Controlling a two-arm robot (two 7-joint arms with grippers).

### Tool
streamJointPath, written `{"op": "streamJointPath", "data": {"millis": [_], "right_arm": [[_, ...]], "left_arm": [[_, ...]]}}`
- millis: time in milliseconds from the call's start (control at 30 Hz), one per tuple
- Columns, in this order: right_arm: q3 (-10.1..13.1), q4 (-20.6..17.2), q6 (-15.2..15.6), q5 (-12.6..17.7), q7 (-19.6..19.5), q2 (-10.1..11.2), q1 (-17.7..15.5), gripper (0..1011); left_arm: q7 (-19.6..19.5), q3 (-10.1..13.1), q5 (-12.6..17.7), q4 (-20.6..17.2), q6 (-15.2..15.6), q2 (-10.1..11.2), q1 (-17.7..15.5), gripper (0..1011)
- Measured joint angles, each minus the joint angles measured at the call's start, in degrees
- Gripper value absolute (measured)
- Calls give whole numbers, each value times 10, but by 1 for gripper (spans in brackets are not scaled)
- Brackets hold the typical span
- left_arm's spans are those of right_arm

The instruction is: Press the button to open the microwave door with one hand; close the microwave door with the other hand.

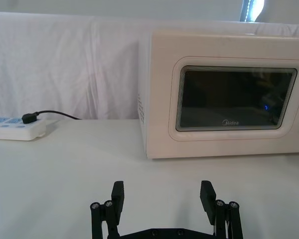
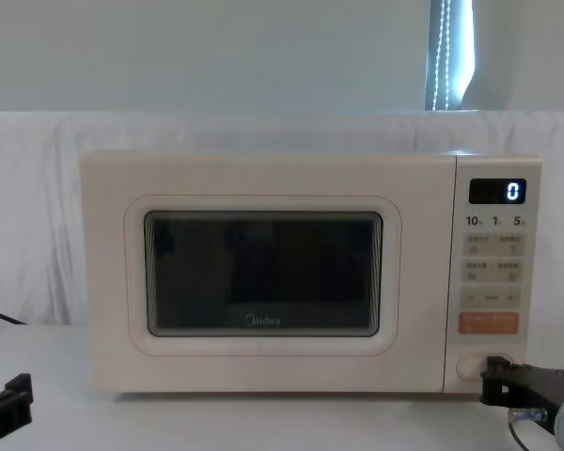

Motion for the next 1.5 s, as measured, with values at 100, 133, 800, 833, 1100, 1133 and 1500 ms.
{"op": "streamJointPath", "data": {"millis": [100,133,800,833,1100,1133,1500], "right_arm": [[1,1,0,-1,0,-1,1,0],[1,1,0,-1,0,-1,1,0],[1,46,-12,-10,-2,-4,32,0],[1,47,-12,-10,-2,-5,33,0],[2,55,-13,-13,-6,-7,38,0],[2,56,-13,-14,-6,-7,39,0],[5,72,-19,-17,-9,-8,49,0]], "left_arm": [[0,0,0,0,0,0,0,1001],[0,0,0,0,0,0,0,1001],[0,0,0,0,0,0,0,1001],[0,0,0,0,0,0,0,1001],[0,0,0,0,0,0,0,1001],[0,0,0,0,0,0,0,1001],[0,0,0,0,0,0,0,1001]]}}
